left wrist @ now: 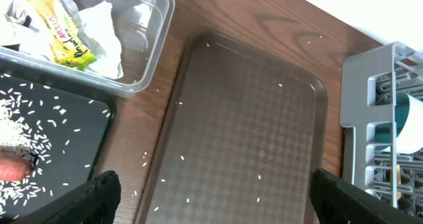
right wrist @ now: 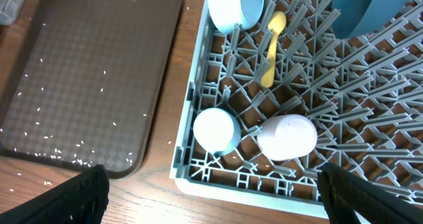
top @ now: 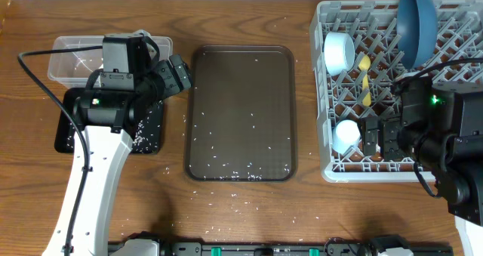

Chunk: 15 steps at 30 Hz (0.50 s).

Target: Sort waste into correct bins and load items into the dishwasher rack

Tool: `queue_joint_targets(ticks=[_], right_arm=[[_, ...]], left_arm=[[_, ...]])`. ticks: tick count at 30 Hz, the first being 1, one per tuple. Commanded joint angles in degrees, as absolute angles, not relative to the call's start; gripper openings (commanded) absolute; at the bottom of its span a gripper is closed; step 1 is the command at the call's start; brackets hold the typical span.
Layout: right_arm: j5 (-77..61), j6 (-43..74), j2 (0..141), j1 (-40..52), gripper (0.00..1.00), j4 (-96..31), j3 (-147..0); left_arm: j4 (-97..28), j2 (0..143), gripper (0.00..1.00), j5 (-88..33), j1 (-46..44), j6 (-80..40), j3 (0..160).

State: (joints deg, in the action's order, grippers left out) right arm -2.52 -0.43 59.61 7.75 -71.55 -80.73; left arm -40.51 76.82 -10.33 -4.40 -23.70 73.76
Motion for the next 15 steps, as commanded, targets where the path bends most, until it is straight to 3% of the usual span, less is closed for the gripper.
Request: queue_joint_targets(ticks=[1,15], right_arm=[[-1.91,0.19,59.72,8.10,0.99,-71.64,-80.93],[8.14,0.16,51.86,5.13,0.99,-71.64,-80.77]], left_arm=[[-40.66,77.14,0.93,-9.41,-4.43,-22.74,73.95],[-40.66,77.14,0.93,-9.41,-4.43,-22.74,73.95]])
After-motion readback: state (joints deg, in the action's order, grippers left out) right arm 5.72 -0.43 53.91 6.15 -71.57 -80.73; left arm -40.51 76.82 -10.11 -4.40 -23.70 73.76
